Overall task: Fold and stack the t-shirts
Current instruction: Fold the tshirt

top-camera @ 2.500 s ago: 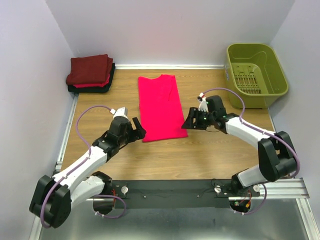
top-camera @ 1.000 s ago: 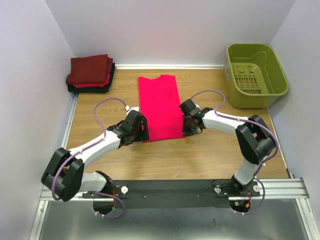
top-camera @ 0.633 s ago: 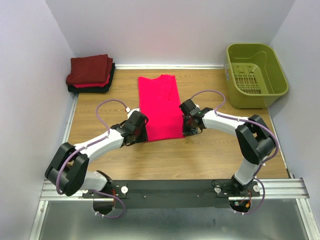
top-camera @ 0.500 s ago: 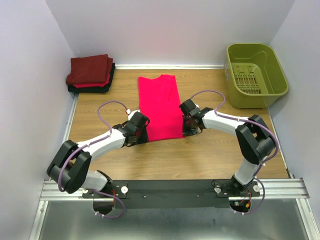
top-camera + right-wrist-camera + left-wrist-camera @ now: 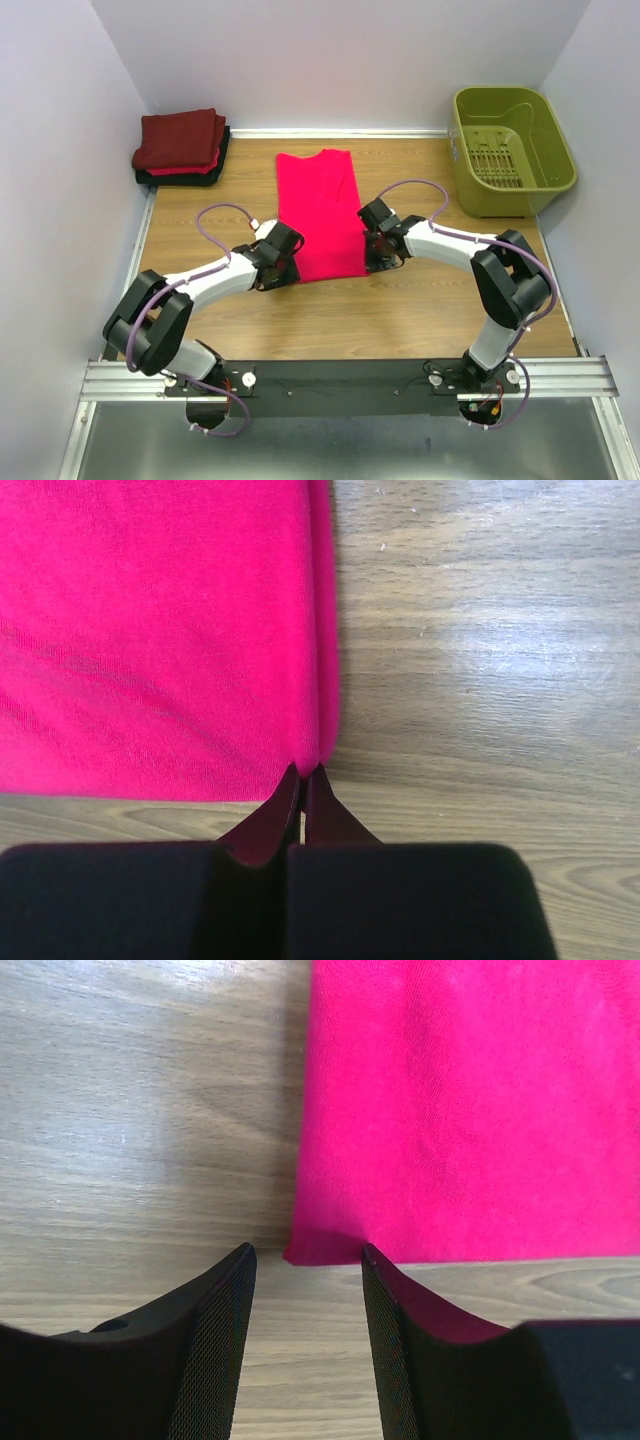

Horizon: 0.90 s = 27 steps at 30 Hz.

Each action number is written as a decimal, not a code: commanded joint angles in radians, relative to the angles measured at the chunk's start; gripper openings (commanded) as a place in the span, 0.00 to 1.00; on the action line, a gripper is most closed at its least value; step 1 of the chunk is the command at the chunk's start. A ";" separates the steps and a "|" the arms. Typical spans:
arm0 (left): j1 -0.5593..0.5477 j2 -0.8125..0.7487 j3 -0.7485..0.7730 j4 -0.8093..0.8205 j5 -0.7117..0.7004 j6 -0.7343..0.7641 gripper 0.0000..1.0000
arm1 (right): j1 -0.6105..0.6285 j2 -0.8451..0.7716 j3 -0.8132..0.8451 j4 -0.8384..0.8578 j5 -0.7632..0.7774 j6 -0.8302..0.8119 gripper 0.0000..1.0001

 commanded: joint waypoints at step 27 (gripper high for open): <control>-0.014 0.112 0.070 -0.122 -0.033 -0.003 0.42 | 0.012 0.047 -0.014 -0.104 -0.021 -0.049 0.01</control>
